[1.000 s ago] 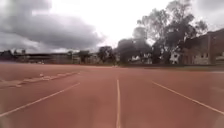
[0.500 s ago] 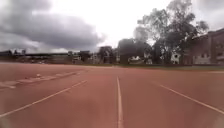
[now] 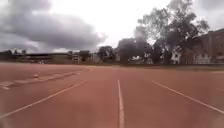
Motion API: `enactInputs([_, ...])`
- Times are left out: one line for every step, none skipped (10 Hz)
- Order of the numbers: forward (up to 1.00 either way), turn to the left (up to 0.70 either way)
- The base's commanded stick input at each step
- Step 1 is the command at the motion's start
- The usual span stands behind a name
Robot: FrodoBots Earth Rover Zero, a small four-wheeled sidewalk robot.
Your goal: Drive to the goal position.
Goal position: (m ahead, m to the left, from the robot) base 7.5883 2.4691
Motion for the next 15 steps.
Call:
enactInputs([0.45, 0.00])
enactInputs([0.45, 0.00])
enactInputs([0.45, 0.00])
enactInputs([0.45, 0.00])
enactInputs([0.45, 0.00])
enactInputs([0.45, 0.00])
enactInputs([0.45, 0.00])
enactInputs([0.45, 0.00])
enactInputs([0.45, 0.00])
enactInputs([0.45, 0.00])
enactInputs([0.45, 0.00])
enactInputs([0.45, 0.00])
enactInputs([0.45, 0.00])
enactInputs([0.45, 0.00])
enactInputs([0.45, 0.00])
